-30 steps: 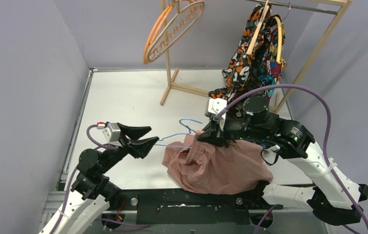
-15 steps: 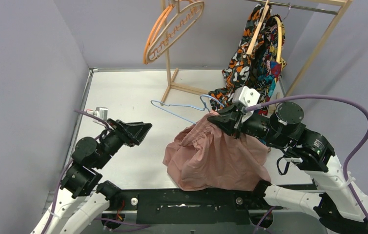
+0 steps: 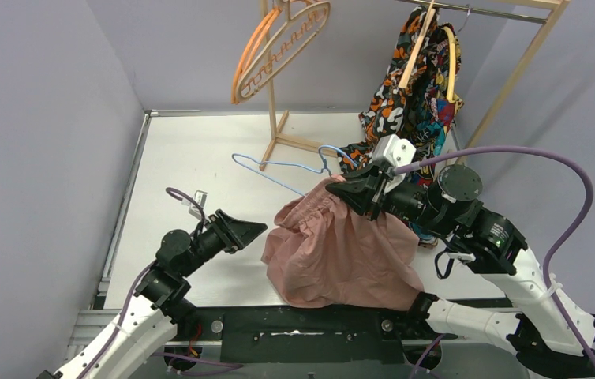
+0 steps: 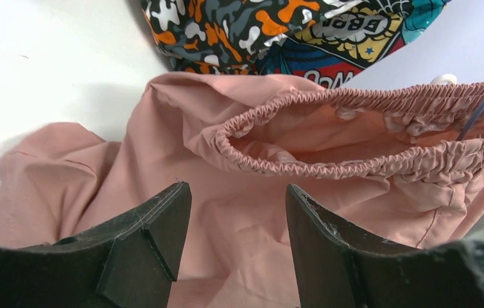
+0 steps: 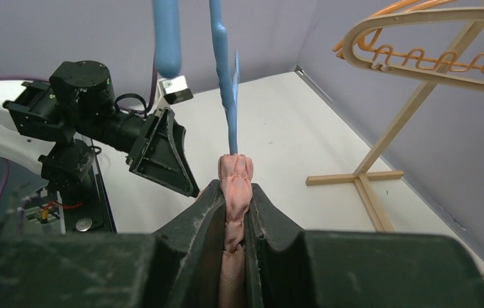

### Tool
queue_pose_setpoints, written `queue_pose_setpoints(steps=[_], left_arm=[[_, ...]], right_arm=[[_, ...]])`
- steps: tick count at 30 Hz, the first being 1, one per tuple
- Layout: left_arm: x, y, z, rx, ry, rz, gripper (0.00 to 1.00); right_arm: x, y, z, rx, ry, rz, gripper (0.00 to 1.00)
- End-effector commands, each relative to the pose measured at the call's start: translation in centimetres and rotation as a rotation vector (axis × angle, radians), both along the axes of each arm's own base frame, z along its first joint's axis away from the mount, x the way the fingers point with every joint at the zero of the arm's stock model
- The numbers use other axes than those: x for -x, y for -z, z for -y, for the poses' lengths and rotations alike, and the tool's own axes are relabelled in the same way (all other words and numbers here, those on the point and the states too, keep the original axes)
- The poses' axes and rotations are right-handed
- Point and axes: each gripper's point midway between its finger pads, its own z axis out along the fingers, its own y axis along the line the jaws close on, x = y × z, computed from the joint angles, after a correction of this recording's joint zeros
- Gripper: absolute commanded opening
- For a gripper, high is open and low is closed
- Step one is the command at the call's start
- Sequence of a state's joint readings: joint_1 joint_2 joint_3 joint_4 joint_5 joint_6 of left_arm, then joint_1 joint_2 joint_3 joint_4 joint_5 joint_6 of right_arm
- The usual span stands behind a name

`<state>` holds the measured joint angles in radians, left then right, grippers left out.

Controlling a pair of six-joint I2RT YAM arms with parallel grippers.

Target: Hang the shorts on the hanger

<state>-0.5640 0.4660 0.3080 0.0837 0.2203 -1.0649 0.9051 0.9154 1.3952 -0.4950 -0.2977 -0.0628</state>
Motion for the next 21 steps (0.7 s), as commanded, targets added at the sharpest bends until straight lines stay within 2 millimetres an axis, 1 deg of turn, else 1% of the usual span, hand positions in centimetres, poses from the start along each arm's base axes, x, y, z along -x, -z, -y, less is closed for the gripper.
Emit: queue_pose_setpoints(steps=[1, 3, 6, 11, 13, 17, 21], left_arm=[[0.7, -3.9, 1.2, 0.161, 0.075, 0.091, 0.55], [0.3, -3.1, 1.3, 0.154, 0.063, 0.055, 0.55], [-0.4, -2.4, 1.3, 0.18, 0.041, 0.023, 0.55], [-0.9, -2.6, 1.9, 0.221, 0.051, 0.011, 0.56], [-1.0, -2.3, 2.1, 0.216, 0.057, -0.002, 0.56], [-1.1, -1.0, 2.6, 0.19, 0.077, -0.046, 0.56], [-1.2, 0.3, 3.3, 0.152, 0.105, -0.078, 0.55]], right_arm=[[0.3, -3.6, -0.4, -0.125, -0.023, 0.079, 0.0], [0.3, -3.5, -0.7, -0.124, -0.032, 0.078, 0.0], [0.4, -3.3, -1.1, -0.119, -0.051, 0.075, 0.0], [0.5, -2.9, -1.6, -0.106, -0.073, 0.061, 0.0], [0.6, -2.9, -1.7, -0.108, -0.078, 0.058, 0.0], [0.6, -2.7, -1.7, -0.111, -0.078, 0.062, 0.0], [0.4, -1.8, -2.0, -0.097, -0.081, 0.061, 0.0]])
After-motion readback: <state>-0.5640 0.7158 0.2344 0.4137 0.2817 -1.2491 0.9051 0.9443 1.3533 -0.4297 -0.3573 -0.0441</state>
